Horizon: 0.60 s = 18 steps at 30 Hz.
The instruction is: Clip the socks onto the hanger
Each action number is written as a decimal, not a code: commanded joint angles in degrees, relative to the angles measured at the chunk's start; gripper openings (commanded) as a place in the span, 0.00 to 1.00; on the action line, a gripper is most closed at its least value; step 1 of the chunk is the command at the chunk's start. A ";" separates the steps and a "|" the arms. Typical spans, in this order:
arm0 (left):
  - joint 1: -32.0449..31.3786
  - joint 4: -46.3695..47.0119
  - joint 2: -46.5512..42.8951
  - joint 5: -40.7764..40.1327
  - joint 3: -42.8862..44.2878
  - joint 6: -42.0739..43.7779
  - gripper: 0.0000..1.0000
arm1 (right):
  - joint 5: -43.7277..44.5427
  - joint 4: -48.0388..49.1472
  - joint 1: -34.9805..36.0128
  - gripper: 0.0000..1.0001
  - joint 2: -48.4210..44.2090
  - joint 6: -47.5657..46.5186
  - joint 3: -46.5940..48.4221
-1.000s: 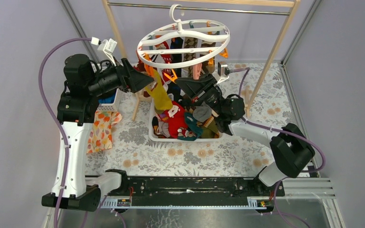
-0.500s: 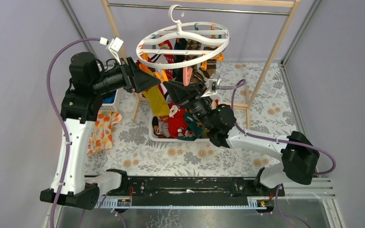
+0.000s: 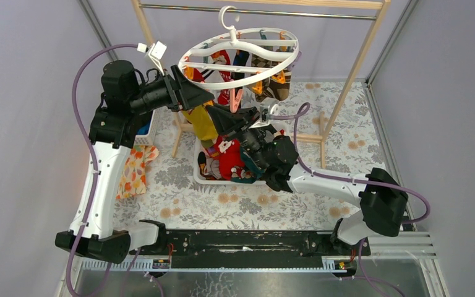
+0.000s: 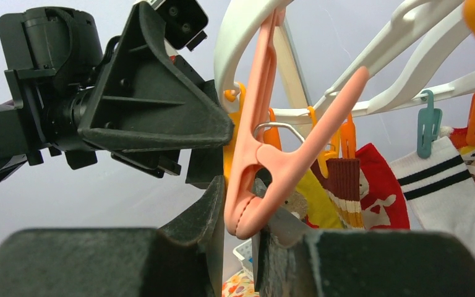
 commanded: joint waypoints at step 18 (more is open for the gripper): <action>-1.03 3.97 1.46 -4.99 2.66 -0.20 0.11 | 4.89 -1.54 1.69 0.59 -0.96 -4.65 1.58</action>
